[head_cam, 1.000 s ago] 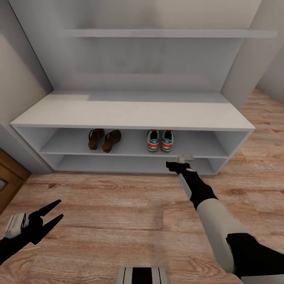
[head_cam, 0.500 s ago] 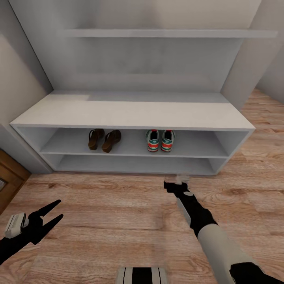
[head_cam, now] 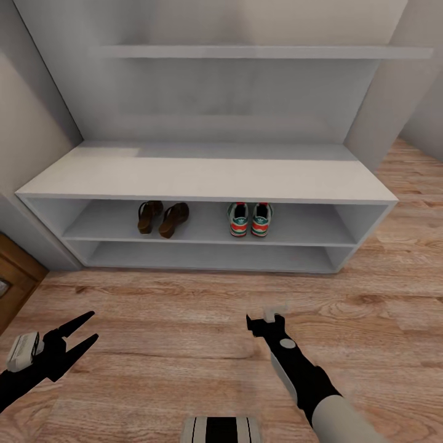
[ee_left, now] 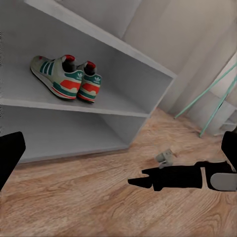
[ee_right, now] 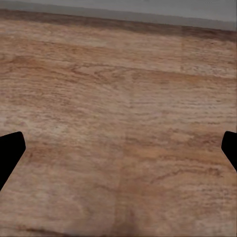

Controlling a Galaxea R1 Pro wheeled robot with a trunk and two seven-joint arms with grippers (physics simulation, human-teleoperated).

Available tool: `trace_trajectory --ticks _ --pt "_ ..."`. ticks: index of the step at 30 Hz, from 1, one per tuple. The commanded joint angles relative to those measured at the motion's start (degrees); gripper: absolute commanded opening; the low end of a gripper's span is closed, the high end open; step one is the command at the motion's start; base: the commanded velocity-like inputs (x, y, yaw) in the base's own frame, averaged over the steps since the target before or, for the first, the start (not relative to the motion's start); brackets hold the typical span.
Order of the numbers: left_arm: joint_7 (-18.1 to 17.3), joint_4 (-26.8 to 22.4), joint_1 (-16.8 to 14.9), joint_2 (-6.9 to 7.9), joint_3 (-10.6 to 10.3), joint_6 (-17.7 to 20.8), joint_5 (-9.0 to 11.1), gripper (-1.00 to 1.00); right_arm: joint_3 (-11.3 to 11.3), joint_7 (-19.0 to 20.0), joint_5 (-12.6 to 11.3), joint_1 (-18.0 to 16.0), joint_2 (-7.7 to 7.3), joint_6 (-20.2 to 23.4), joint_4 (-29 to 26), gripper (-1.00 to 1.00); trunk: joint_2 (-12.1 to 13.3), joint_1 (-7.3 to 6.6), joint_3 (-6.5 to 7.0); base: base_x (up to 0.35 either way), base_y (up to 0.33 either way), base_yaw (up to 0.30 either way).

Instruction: Pick up the two gym shoes and the two sandals from the corridor floor and place them onto the hallstand (shoe rack) in the corridor, making sure they are on the rack and not on the floor. Arrange them so the two gym shoes are next to each other and the two sandals are next to each other.

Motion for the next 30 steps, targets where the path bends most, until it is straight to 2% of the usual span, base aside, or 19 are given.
trace_trajectory --ticks 1,7,16,21,27,30 --pt "-0.24 -0.02 -0.04 0.00 0.07 0.62 -0.04 1.00 0.33 -0.46 -0.38 0.18 -0.07 -0.24 -0.09 1.00 -0.02 -0.01 -0.04 0.000 0.000 0.000" --pt "-0.24 -0.07 -0.06 0.00 0.19 0.58 -0.02 1.00 0.36 -0.47 -0.43 0.95 -0.19 -5.03 -0.06 1.00 -0.02 -0.01 -0.04 0.000 0.000 0.000" --pt "-0.24 -0.08 -0.05 0.00 0.22 0.63 -0.05 1.00 0.34 -0.59 -0.91 1.10 -0.41 -17.25 1.43 1.00 -0.02 -0.01 -0.04 0.000 0.000 0.000" --pt "-0.24 -0.08 -0.04 0.00 0.28 0.62 0.02 1.00 0.34 -0.61 -1.10 1.10 -0.49 -20.09 5.50 1.00 -0.02 -0.01 -0.04 0.000 0.000 0.000" --pt "-0.24 -0.03 -0.06 0.00 0.30 0.63 0.07 1.00 0.26 -0.50 -1.27 1.11 -0.58 -21.45 13.72 1.00 -0.02 -0.01 -0.04 0.000 0.000 0.000" --pt "-0.24 -0.06 -0.06 0.00 0.30 0.65 0.08 1.00 0.20 -0.55 -1.36 1.11 -0.91 -24.55 17.81 1.00 0.02 -0.09 0.63 0.000 0.000 0.000"
